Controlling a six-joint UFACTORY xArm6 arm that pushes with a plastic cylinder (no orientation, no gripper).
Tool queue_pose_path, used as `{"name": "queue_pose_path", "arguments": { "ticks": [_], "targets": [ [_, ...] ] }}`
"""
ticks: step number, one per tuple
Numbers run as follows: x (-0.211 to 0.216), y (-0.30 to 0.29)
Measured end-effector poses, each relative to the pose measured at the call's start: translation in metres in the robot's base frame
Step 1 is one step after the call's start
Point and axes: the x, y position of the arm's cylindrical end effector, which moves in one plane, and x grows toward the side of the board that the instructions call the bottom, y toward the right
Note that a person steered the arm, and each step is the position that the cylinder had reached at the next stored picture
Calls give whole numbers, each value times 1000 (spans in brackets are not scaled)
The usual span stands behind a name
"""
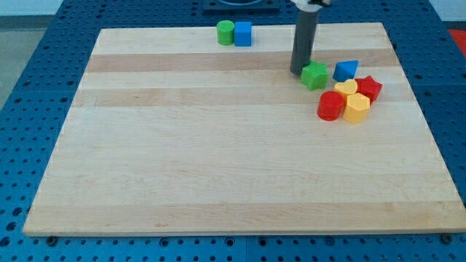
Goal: Push the green star into blue triangle
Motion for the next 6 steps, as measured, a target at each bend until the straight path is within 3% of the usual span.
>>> {"name": "queue_pose_path", "arguments": {
  "ticks": [1,3,5,6],
  "targets": [
    [2,10],
    [5,-42],
    [39,-27],
    [30,-5]
  ]
}}
